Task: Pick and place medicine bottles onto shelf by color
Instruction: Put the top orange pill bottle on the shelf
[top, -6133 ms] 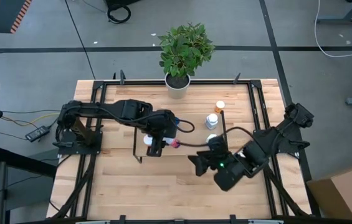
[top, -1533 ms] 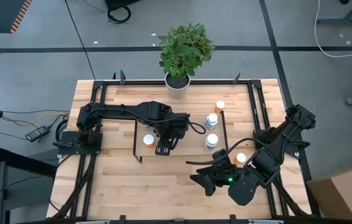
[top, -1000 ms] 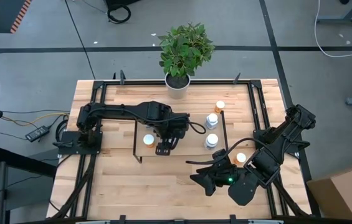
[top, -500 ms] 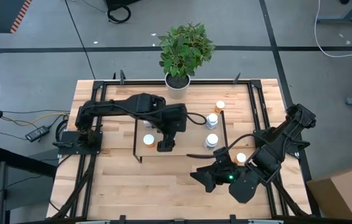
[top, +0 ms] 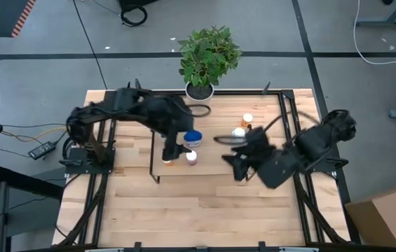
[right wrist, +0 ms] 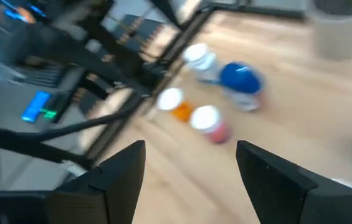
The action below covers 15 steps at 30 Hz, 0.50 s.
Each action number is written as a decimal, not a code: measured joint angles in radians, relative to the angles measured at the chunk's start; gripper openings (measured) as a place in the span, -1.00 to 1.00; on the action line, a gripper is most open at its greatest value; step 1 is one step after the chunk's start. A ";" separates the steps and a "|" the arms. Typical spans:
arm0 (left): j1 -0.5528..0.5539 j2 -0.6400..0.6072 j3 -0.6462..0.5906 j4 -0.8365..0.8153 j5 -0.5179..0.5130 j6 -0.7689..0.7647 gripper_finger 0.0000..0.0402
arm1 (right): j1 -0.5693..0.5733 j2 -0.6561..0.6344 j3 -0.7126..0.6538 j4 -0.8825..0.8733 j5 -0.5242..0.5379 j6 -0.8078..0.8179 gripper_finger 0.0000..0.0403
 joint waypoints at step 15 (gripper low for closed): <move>0.022 -0.101 0.000 -0.101 -0.003 0.058 0.77 | -0.074 -0.010 -0.048 -0.273 -0.395 -0.133 0.29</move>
